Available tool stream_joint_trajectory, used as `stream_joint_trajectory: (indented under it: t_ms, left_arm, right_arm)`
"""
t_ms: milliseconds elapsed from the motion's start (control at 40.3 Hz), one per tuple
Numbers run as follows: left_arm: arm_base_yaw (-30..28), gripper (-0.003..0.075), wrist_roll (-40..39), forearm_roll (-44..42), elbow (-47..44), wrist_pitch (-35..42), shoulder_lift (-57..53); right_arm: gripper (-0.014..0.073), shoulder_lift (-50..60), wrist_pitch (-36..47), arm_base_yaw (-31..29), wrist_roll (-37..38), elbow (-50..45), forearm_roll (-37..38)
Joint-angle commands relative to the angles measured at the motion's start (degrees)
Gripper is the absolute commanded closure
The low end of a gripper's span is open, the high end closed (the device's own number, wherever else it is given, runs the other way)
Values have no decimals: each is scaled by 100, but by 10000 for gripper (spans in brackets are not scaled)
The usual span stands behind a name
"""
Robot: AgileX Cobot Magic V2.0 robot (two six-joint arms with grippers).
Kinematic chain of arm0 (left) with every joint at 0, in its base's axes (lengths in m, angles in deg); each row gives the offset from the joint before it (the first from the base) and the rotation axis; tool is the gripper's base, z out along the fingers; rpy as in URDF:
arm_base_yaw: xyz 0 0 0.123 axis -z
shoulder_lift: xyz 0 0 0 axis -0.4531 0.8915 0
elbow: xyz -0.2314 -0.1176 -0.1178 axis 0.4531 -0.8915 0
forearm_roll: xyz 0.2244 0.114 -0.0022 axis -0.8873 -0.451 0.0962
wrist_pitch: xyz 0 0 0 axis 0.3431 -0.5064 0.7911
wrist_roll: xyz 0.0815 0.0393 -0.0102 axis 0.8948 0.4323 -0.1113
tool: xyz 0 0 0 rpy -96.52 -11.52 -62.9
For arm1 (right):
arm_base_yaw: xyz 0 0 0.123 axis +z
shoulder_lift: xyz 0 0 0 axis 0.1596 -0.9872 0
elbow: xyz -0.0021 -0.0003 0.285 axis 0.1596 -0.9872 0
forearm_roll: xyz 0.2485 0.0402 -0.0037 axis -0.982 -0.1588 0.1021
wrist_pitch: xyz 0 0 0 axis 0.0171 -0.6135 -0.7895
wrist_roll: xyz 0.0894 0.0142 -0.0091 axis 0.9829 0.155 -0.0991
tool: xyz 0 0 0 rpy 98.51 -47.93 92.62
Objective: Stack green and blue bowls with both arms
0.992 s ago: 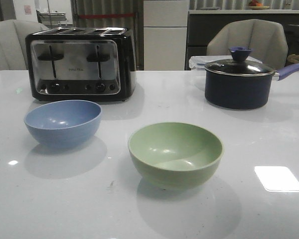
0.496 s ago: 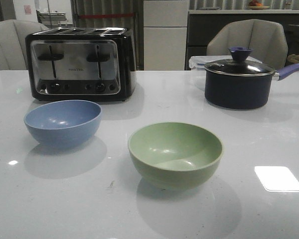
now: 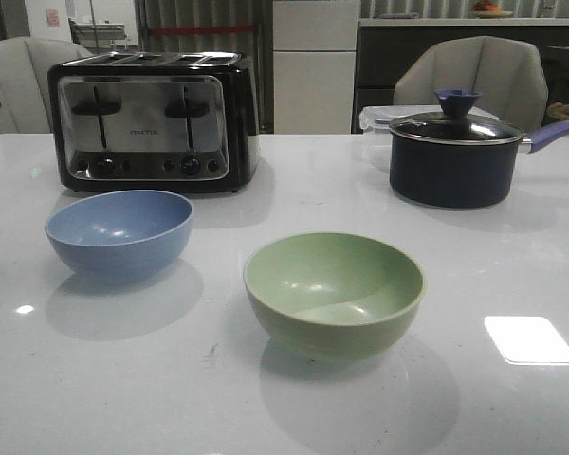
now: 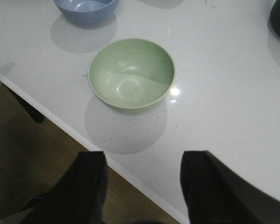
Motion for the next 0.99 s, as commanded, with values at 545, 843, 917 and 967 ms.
stream_joint_trajectory:
  t_ms: [545,843,917,967]
  left_arm:
    - [39,158,-1,581,1765,262,2577]
    - [39,443,-1,743,1777,228,2680]
    - [39,529,-1,825,1777,201,2691]
    - [39,584,-1,854,1777,189,2691]
  right_arm:
    - [125,-3,355,0,-67,165,-45]
    - [125,-3,355,0,-67,165,-45]
    - [125,-3,355,0,-67,165,-45]
    - [125,-3,355,0,-67,165,-45]
